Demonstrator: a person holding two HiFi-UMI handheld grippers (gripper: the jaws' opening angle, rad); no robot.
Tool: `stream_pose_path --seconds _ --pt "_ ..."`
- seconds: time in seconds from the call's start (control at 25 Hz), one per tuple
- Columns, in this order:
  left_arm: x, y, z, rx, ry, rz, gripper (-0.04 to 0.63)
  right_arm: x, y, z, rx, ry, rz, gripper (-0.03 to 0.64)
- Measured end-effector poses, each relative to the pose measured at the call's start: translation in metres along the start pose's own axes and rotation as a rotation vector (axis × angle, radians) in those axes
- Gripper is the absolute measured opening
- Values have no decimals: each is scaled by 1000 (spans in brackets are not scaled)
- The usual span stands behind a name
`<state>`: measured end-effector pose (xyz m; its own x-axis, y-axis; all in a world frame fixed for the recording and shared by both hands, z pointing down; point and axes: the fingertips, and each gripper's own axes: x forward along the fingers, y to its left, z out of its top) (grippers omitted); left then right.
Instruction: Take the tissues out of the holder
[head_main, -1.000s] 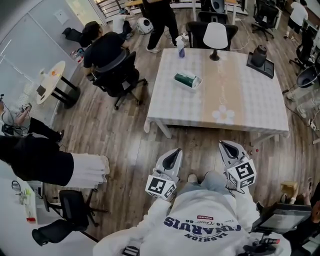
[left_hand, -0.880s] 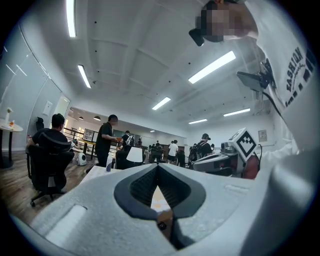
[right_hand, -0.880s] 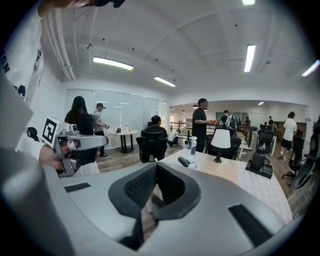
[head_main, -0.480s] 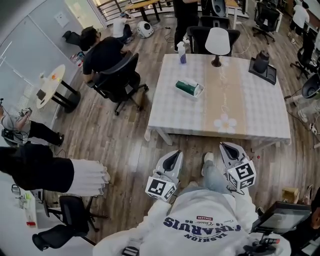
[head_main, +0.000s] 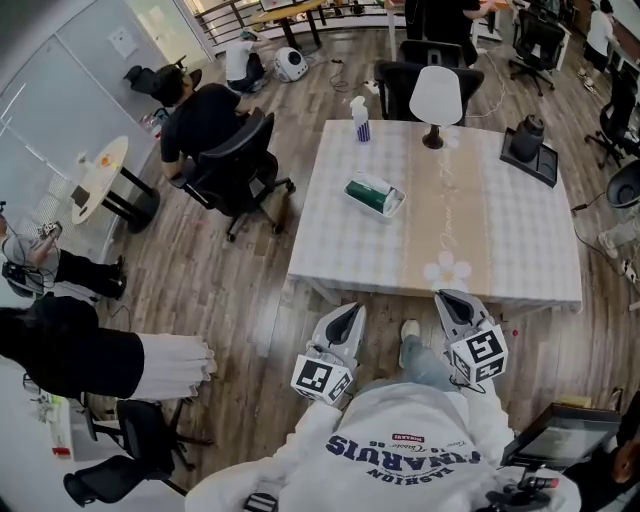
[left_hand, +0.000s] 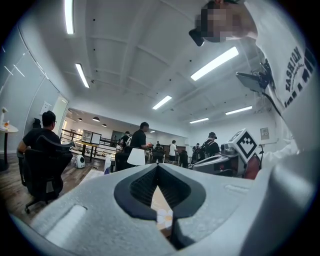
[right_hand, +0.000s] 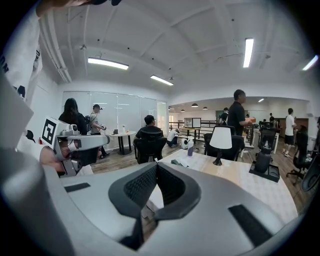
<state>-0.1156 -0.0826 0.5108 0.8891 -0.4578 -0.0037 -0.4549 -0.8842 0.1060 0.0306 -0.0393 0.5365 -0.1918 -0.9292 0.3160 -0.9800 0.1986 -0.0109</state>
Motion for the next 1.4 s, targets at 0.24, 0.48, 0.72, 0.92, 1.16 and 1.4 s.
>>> stream_pose_path --seconds 0.24,0.48,0.72,0.92,1.16,1.4 --pt "51 19 -2 2 7 27 5 39 -38 -2 25 14 52 8" --pt "105 40 2 14 13 60 5 82 -74 5 32 13 137 8" --pt "152 62 20 31 17 112 5 113 -115 17 38 10 183 8" --pt "173 71 29 43 35 147 5 131 -138 29 35 -3 217 8" --pt "189 72 38 51 41 186 5 138 -153 39 25 -8 253 9" --pt "203 72 33 56 50 159 5 149 -161 29 22 8 250 9"
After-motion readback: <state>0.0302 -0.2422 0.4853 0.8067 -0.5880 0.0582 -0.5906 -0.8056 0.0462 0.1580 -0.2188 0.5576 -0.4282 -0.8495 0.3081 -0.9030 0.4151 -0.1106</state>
